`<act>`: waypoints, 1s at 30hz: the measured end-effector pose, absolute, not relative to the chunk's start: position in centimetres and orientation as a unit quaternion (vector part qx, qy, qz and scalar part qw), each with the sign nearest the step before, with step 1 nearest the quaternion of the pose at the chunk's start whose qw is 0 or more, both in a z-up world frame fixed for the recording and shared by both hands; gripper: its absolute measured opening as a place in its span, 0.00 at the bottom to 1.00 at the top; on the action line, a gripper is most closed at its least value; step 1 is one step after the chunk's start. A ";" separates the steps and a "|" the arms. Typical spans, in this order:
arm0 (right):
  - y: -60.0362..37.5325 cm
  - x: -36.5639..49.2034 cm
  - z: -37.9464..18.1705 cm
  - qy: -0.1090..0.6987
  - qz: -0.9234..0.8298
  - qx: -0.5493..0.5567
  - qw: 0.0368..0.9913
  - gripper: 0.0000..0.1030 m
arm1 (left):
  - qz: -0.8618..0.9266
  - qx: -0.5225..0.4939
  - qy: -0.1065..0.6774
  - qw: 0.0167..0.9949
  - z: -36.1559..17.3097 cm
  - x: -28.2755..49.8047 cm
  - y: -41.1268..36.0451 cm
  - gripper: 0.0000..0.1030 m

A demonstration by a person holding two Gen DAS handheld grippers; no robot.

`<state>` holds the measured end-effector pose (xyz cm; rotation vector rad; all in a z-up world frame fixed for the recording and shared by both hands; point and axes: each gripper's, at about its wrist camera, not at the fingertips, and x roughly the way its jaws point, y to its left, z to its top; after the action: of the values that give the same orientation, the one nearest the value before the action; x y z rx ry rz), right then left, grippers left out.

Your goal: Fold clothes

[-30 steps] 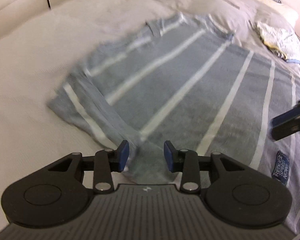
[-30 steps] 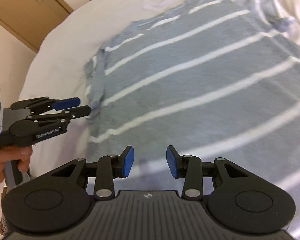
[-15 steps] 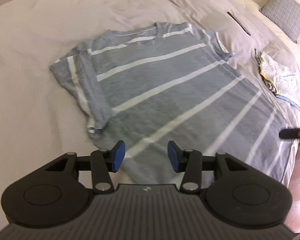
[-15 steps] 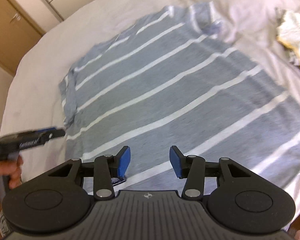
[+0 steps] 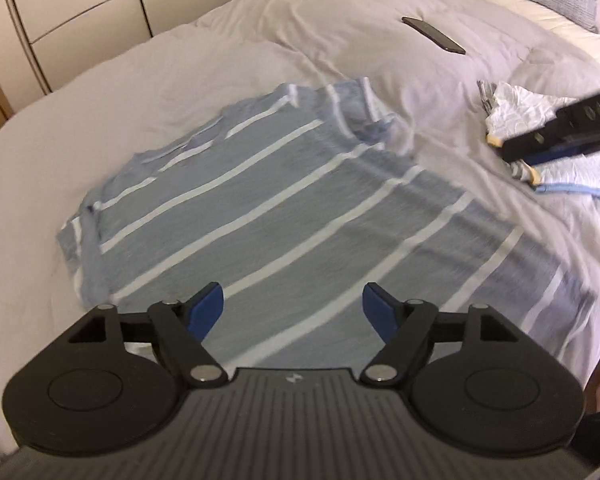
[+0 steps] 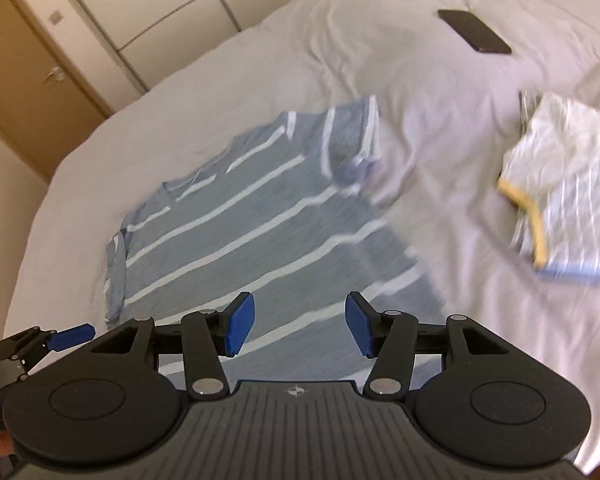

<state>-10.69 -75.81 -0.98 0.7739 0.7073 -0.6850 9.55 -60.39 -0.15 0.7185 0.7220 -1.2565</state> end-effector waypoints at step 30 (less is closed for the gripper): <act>-105.1 -3.2 -5.1 0.436 -0.153 0.287 0.840 0.51 | -0.480 0.423 0.282 0.714 -10.3 -1.5 -89.6 0.47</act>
<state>-3.17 -105.05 -5.15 0.6061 0.9208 -0.3227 -1.52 -89.59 -10.34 0.9380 0.6255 -1.0634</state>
